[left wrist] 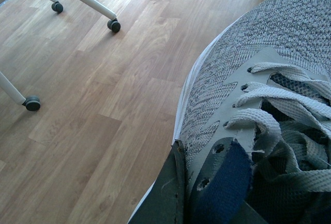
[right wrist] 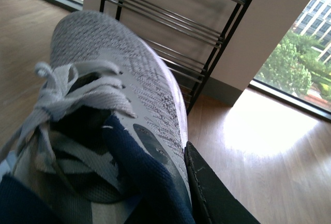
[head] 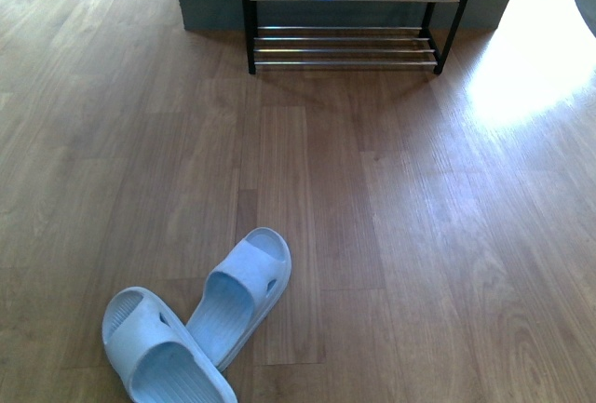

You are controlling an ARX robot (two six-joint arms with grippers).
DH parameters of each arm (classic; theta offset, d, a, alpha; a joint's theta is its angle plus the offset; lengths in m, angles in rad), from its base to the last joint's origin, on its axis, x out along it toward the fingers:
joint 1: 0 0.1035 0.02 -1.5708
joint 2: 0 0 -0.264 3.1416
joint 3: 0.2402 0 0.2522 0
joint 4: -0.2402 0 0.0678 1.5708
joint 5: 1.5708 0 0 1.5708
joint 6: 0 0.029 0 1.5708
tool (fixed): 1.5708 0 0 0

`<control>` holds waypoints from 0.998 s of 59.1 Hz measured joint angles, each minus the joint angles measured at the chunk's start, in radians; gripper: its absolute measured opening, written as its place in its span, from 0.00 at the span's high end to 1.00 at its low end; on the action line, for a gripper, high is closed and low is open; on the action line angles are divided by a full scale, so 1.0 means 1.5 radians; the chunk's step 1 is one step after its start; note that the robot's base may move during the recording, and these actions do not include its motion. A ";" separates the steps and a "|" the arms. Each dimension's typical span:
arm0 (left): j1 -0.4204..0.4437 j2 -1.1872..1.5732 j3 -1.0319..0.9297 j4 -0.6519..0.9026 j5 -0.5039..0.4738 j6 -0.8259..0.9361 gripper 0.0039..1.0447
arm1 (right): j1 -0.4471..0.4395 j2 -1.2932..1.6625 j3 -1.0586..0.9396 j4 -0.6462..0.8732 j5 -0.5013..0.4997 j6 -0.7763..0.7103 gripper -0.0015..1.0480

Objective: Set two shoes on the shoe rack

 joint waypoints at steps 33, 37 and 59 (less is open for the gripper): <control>0.000 0.000 0.000 0.000 0.000 0.000 0.99 | 0.000 0.000 0.000 0.000 0.000 0.006 0.99; 0.000 0.000 0.000 0.000 0.000 0.000 0.99 | 0.000 0.000 0.000 0.000 -0.001 0.006 0.99; -0.001 0.001 0.000 0.000 0.003 0.000 0.99 | 0.000 0.000 0.000 0.000 0.003 0.006 0.99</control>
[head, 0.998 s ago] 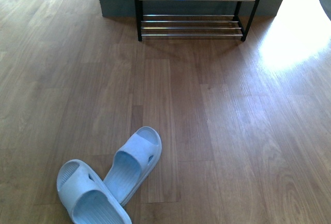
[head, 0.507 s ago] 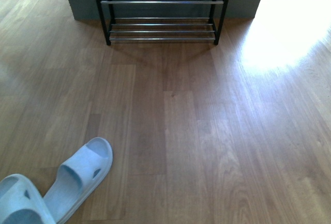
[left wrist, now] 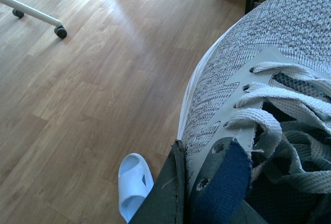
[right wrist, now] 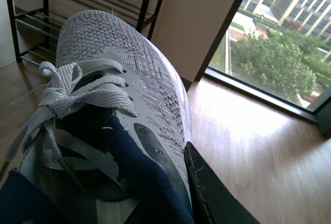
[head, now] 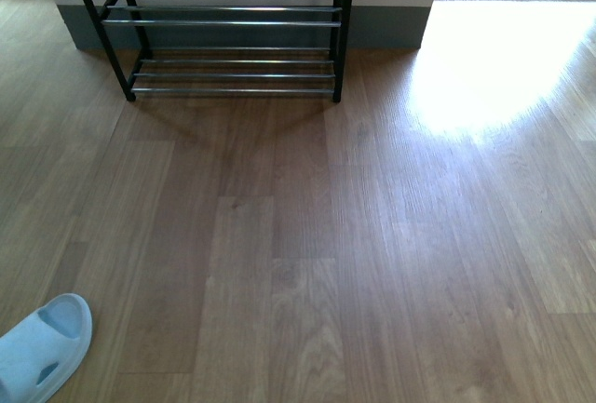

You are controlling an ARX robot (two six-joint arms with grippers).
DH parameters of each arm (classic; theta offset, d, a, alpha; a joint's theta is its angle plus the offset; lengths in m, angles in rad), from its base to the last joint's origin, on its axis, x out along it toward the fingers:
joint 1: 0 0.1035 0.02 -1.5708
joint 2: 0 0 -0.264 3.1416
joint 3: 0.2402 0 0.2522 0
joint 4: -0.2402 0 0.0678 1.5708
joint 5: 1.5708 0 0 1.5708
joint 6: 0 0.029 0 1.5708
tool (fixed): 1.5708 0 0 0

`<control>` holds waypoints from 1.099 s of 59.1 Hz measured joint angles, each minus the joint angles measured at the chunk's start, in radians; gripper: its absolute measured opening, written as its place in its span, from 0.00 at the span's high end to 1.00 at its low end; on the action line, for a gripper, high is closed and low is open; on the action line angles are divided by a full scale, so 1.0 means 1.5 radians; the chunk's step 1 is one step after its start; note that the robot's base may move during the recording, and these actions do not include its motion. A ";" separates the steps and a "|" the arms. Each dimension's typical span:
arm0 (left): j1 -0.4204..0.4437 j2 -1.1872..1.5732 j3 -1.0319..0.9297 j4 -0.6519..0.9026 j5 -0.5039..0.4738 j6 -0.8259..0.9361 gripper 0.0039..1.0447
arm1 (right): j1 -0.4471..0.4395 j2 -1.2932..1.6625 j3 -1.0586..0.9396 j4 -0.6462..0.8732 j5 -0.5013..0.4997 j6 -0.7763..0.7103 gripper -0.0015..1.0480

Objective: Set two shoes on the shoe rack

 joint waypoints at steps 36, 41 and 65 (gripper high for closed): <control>-0.002 0.000 0.000 0.000 0.001 0.000 0.99 | -0.001 0.001 0.000 0.000 0.006 0.002 0.99; 0.001 -0.001 0.000 0.000 -0.009 0.000 0.99 | 0.002 0.001 0.000 0.000 -0.012 0.003 0.99; -0.001 -0.001 0.000 0.000 0.003 -0.002 0.99 | 0.000 0.001 0.000 0.000 0.002 0.003 0.99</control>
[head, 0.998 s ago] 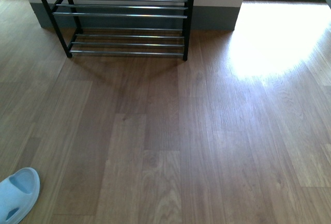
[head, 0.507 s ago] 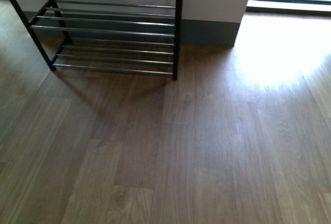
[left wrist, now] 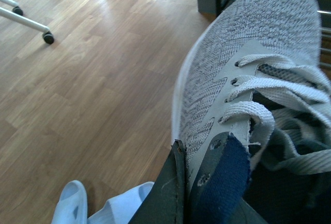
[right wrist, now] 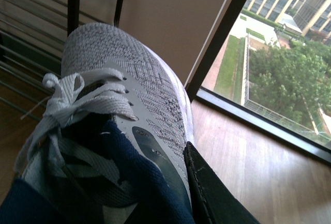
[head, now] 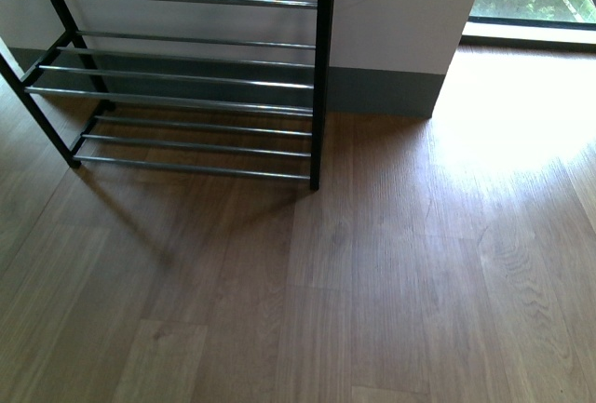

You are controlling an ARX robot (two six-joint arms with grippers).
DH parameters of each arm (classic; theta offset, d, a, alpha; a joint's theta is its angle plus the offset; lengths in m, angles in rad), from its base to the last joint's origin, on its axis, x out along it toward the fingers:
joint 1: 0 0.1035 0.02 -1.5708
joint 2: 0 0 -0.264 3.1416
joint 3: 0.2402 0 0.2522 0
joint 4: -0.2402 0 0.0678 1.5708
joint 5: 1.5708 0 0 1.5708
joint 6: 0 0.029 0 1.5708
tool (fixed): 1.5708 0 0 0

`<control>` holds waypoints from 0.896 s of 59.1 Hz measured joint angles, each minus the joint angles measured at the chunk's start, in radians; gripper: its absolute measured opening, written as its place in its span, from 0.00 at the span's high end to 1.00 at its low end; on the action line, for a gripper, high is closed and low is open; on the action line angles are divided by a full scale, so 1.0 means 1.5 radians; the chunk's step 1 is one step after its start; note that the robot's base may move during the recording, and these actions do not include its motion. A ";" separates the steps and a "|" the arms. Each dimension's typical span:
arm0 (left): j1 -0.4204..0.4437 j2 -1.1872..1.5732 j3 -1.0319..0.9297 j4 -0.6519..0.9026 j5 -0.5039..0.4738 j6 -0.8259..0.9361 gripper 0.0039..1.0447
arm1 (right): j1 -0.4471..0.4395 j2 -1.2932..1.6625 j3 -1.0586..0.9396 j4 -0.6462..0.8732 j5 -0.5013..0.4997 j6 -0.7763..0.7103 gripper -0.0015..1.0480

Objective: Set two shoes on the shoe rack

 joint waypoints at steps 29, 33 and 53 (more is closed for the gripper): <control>0.001 0.000 0.000 0.000 -0.001 -0.001 0.99 | 0.000 0.001 0.000 0.000 -0.003 0.000 0.99; 0.001 0.000 0.000 0.000 -0.004 0.000 0.99 | 0.001 -0.001 0.000 0.000 -0.007 0.000 0.99; 0.001 0.001 0.000 0.000 -0.006 -0.001 0.99 | 0.000 -0.001 0.000 0.000 -0.008 0.001 0.99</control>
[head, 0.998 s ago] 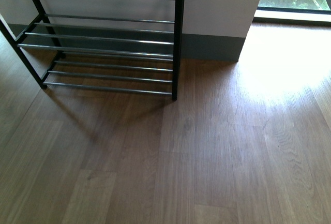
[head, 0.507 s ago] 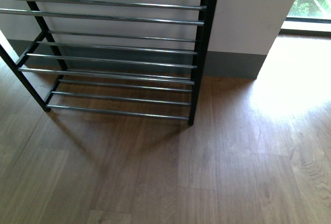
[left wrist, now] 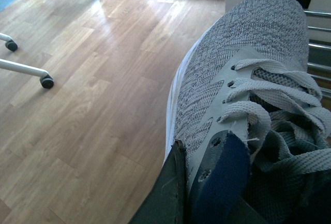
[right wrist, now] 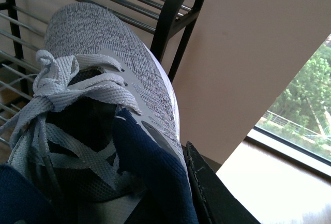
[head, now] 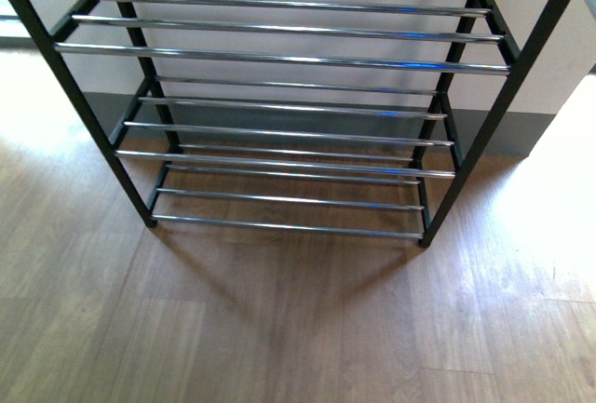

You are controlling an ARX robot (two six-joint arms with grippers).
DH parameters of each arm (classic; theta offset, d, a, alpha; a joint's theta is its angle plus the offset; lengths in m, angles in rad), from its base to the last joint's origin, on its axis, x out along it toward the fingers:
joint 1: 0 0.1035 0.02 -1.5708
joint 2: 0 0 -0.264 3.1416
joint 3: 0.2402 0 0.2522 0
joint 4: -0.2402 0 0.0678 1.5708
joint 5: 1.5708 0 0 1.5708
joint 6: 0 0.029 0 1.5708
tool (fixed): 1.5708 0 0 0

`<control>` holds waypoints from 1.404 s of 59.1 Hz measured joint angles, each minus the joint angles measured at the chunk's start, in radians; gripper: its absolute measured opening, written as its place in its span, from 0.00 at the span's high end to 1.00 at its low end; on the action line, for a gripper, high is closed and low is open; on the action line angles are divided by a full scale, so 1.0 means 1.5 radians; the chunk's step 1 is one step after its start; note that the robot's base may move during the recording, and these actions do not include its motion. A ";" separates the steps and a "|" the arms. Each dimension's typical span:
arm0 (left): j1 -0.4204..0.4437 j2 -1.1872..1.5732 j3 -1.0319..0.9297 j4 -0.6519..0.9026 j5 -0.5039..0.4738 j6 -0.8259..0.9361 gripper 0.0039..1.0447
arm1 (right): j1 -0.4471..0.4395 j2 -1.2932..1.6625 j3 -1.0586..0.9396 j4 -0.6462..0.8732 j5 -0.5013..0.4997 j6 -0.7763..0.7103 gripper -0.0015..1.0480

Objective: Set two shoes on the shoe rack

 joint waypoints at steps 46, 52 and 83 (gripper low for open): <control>0.001 -0.003 -0.002 0.000 -0.004 0.000 0.99 | 0.000 0.001 -0.005 -0.001 0.002 0.001 0.99; 0.001 -0.002 -0.002 0.000 -0.002 0.000 0.99 | 0.000 0.001 -0.005 -0.001 0.004 0.000 0.99; 0.000 -0.002 -0.002 0.000 -0.003 -0.001 0.99 | 0.095 0.058 0.059 -0.109 0.042 0.137 0.99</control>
